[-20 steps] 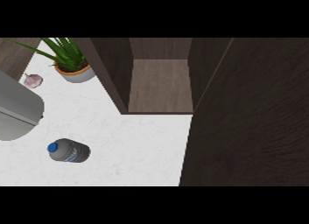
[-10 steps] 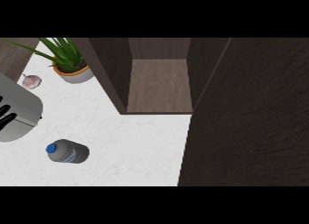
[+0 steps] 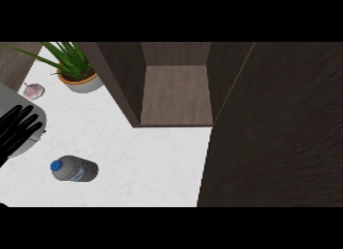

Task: Pick up the bottled water, place it into the cabinet and close the cabinet

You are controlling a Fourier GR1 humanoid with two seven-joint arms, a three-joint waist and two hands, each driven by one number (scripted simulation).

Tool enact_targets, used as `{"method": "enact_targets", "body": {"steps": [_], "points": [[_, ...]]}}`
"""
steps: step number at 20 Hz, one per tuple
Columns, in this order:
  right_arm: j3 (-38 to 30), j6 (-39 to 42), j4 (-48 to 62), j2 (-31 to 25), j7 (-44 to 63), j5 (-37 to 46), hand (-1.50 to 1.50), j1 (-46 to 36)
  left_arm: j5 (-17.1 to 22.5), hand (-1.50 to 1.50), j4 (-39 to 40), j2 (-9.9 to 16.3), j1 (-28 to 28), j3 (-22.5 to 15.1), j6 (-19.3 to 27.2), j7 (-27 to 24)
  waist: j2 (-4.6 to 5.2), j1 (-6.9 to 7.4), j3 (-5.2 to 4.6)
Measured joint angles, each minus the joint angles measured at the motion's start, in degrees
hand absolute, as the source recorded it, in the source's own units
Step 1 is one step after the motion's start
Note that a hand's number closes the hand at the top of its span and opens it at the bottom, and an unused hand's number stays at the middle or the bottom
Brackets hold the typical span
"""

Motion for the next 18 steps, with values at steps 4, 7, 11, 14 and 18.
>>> {"method": "enact_targets", "body": {"steps": [4, 7, 11, 14, 18], "points": [[-0.3, -0.9, 0.1, -0.7, 0.8, 0.3, -1.50, -1.1, -5.6, -1.50, 5.9, -0.9, -1.1, -0.6, -1.9, -4.2, 0.00, 0.03, 0.01], [-0.5, -0.5, -0.3, -2.3, -0.8, -0.1, -1.50, 1.2, -9.9, -1.50, 10.7, -1.6, -1.7, -0.9, -3.1, -8.2, -0.01, -0.04, 0.01], [0.5, -1.8, -0.2, -2.2, 0.1, 0.2, -1.50, -0.1, -16.8, -1.50, 17.5, -3.0, -2.3, -2.3, -3.5, -14.7, 0.00, -0.03, -0.02], [0.9, -2.6, -0.3, -2.5, 0.7, 0.3, -1.50, -0.6, -20.3, -1.50, 23.6, -3.0, -3.9, -2.6, -3.9, -18.9, 0.01, -0.05, -0.02], [1.9, -3.6, -0.6, -3.2, 0.8, 0.6, -1.50, -0.3, -24.8, -1.50, 32.3, -2.4, -6.3, -3.0, -4.4, -26.0, 0.02, -0.28, -0.04]]}}
